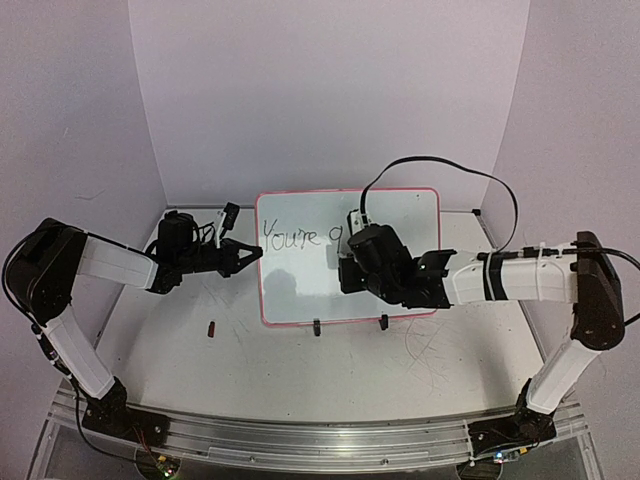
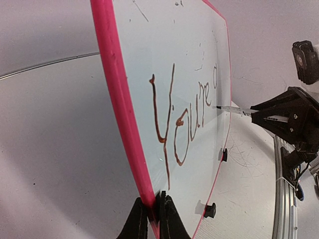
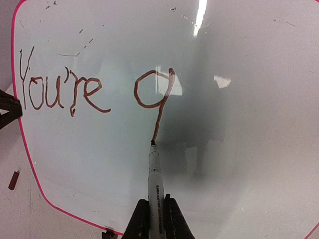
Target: Write a sentence on the whiteboard
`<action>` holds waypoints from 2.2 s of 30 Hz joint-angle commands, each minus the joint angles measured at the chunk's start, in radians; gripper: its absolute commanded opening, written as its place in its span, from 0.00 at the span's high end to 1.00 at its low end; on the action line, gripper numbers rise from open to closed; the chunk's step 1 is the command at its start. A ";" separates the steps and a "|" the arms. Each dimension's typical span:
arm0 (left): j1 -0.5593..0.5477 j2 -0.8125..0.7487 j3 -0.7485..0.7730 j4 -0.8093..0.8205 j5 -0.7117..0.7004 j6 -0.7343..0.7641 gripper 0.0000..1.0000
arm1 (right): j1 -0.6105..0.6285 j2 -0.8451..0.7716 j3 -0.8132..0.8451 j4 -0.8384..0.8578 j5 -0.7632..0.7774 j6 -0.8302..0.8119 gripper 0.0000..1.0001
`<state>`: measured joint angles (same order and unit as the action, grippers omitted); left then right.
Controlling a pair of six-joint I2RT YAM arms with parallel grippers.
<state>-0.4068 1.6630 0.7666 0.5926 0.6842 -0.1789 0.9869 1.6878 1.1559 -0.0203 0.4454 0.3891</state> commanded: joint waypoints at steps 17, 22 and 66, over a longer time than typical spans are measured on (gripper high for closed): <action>-0.033 0.014 0.026 -0.061 -0.069 0.097 1.00 | 0.027 0.080 0.120 0.011 -0.036 -0.017 1.00; -0.034 0.014 0.027 -0.061 -0.069 0.098 1.00 | 0.026 -0.015 0.092 0.011 -0.018 -0.020 1.00; -0.035 0.018 0.028 -0.065 -0.074 0.104 1.00 | -0.067 -0.052 0.046 0.094 0.042 -0.060 1.00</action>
<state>-0.4118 1.6630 0.7795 0.5732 0.6769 -0.1574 0.9253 1.6348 1.1633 0.0421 0.4513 0.3264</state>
